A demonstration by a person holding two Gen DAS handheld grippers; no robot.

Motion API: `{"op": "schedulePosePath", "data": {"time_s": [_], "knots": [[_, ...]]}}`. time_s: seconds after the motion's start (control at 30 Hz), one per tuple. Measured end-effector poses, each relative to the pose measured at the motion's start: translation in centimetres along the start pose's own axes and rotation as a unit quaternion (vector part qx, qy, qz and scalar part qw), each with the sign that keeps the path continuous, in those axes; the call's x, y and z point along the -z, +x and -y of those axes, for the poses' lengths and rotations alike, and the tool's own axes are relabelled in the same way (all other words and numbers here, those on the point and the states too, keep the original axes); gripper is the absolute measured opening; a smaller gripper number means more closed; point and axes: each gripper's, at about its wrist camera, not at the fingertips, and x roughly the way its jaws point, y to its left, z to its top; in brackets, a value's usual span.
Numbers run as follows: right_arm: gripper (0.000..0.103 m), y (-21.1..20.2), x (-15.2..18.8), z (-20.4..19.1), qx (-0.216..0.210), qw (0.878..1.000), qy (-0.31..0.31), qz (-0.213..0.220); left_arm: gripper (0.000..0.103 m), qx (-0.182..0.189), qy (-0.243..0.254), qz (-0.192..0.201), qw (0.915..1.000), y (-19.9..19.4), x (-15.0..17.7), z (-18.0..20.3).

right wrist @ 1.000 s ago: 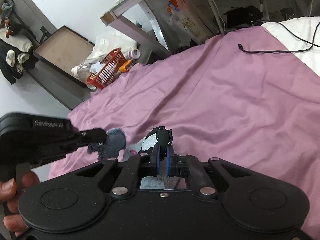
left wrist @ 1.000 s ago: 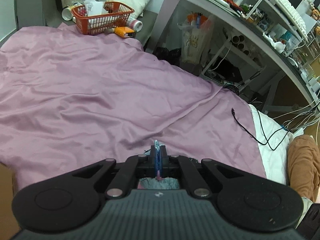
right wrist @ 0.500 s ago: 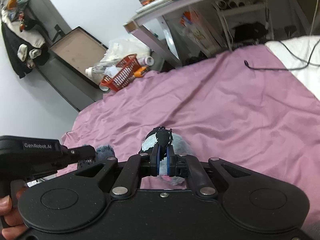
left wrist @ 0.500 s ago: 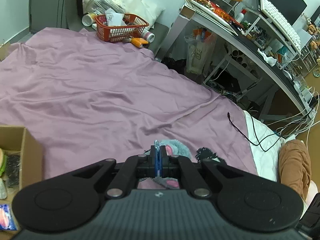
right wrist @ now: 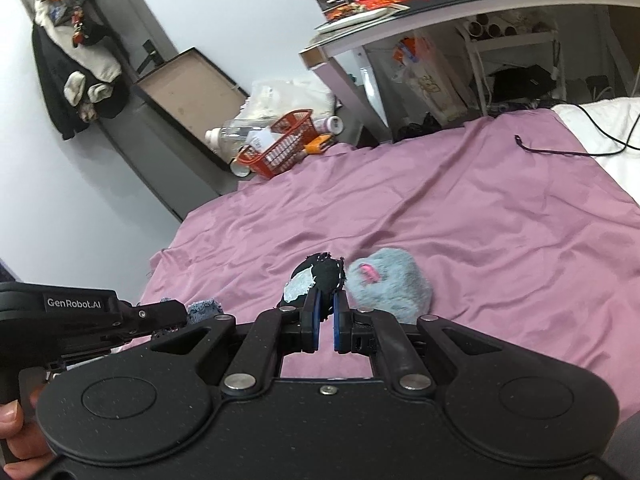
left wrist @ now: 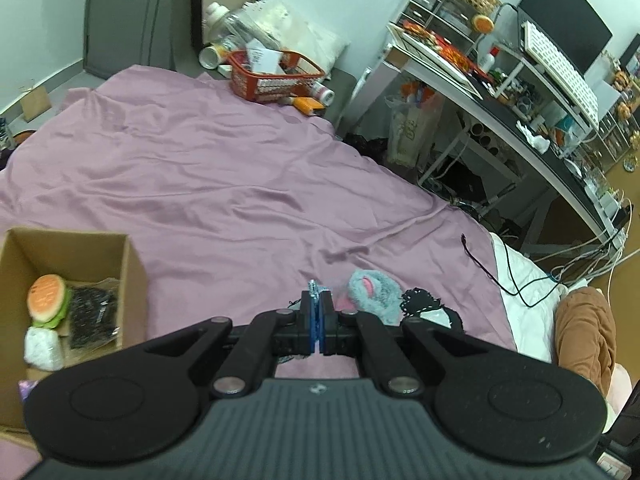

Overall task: Organize soft objects
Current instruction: 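Lift the grey black-patched plush with the right tool and carry it over the box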

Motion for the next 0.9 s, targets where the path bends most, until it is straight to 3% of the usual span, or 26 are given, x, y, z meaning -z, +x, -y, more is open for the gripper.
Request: {"op": "schedulePosePath", "data": {"time_s": [0.9], "knots": [[0.006,-0.1,2.8,-9.2,-0.02,0.997,-0.071,-0.016,0.001,-0.032,-0.081,0.033,0.9957,-6.4,1.6,-11.7]]}}
